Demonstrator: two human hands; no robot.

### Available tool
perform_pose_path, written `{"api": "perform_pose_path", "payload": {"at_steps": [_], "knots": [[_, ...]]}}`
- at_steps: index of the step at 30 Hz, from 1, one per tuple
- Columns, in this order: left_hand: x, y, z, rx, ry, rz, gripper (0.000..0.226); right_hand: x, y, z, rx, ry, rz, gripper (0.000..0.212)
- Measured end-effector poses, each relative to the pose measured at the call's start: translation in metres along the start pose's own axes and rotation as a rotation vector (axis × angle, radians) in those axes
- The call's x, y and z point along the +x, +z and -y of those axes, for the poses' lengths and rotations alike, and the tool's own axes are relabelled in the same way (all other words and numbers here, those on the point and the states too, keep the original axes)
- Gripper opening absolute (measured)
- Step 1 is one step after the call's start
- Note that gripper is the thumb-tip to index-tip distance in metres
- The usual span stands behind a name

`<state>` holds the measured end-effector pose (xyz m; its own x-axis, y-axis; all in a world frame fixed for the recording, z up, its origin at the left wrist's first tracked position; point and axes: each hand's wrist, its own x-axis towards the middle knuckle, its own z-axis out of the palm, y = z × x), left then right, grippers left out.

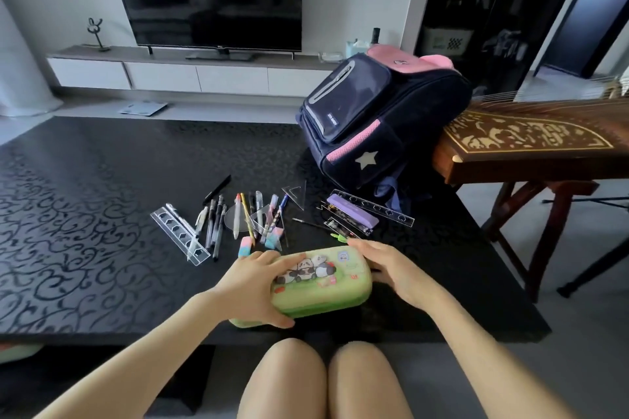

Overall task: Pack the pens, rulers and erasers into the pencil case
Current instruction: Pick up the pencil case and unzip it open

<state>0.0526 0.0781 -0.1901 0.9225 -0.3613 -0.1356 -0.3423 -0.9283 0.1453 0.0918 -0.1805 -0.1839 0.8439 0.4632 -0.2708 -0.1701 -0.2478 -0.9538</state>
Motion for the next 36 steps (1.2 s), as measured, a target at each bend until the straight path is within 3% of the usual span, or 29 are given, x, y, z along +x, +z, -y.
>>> {"api": "perform_pose_path", "payload": {"at_steps": [2,3,7,10,14,20,22,25,27,31,35,36], "knots": [[-0.004,-0.001,0.003,-0.124,-0.021,0.021,0.110,0.003,-0.006,-0.003,0.222,0.022,-0.085,0.032],[-0.005,-0.005,0.005,-0.182,-0.025,0.044,0.110,0.004,-0.006,-0.003,0.197,0.016,-0.097,0.032],[-0.002,-0.016,0.016,-0.306,-0.028,0.126,0.108,0.011,-0.003,0.003,-0.061,-0.039,-0.130,0.030],[0.000,-0.013,0.019,-0.252,-0.056,0.135,0.107,0.019,-0.001,0.003,-0.340,-0.045,-0.310,0.020],[0.002,-0.010,0.019,-0.169,-0.177,0.062,0.109,0.011,0.010,0.009,-0.705,-0.034,-0.400,0.019],[0.017,-0.006,-0.018,-0.349,-0.426,0.008,0.109,-0.011,0.068,0.018,-0.799,-0.225,-0.468,0.016],[0.020,-0.007,-0.028,-0.642,-0.521,0.076,0.112,-0.012,0.085,0.017,-0.719,-0.252,-0.443,0.012],[0.014,-0.020,-0.025,-1.385,-0.511,0.239,0.116,-0.011,0.076,0.021,-0.554,-0.353,-0.516,0.007],[0.010,-0.026,-0.020,-1.523,-0.473,0.246,0.119,-0.012,0.067,0.030,-0.510,-0.409,-0.515,0.007],[0.010,-0.038,-0.026,-1.424,-0.531,0.200,0.111,-0.013,0.069,0.044,-0.581,-0.506,-0.368,0.011],[0.011,-0.051,-0.036,-1.440,-0.586,0.127,0.056,-0.012,0.063,0.055,-0.700,-0.567,-0.392,0.009],[0.011,-0.052,-0.039,-1.425,-0.601,0.106,0.053,-0.013,0.062,0.057,-0.736,-0.578,-0.397,0.009]]}}
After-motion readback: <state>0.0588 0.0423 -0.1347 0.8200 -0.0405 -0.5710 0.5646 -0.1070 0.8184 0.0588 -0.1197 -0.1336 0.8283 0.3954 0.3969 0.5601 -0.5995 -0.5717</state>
